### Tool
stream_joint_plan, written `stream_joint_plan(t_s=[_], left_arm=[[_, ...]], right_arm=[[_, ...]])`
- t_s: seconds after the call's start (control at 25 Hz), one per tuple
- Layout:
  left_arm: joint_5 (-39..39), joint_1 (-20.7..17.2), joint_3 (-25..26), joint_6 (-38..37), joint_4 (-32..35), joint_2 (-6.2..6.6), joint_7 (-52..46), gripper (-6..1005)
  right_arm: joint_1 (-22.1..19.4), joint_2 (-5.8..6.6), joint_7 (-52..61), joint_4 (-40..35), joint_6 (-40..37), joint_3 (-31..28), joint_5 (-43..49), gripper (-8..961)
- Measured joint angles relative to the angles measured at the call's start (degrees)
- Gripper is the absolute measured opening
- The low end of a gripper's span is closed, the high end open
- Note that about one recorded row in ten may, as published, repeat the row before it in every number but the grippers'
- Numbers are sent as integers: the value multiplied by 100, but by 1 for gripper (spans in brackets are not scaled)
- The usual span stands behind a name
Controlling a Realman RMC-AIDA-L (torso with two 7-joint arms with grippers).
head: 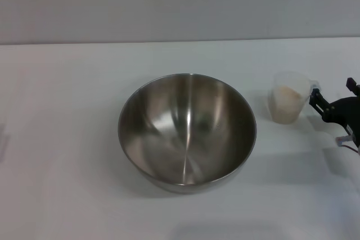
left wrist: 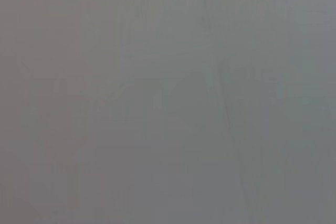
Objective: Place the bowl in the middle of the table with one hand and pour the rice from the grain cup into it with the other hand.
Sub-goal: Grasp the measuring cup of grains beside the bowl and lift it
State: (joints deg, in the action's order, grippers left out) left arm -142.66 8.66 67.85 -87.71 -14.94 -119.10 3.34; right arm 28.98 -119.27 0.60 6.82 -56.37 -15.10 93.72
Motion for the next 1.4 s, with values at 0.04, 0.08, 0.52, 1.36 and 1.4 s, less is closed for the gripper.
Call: stream_joint_plan(t_s=[0.04, 0.08, 0.52, 1.36, 1.4], left_arm=[[0, 0, 0, 0, 1, 0, 0, 815], [0, 1, -3, 0, 1, 0, 0, 815], [1, 4, -18, 16, 9, 0, 0, 815], [1, 10, -18, 61, 76, 0, 5, 814], [1, 10, -17, 61, 77, 0, 5, 814]], right_arm=[[8, 0, 0, -1, 4, -1, -1, 761], [12, 0, 0, -1, 6, -1, -2, 757], [-44, -6, -58, 38, -98, 54, 31, 664], [-88, -18, -78, 13, -406, 69, 41, 18], [-108, -18, -79, 13, -498, 69, 41, 11]])
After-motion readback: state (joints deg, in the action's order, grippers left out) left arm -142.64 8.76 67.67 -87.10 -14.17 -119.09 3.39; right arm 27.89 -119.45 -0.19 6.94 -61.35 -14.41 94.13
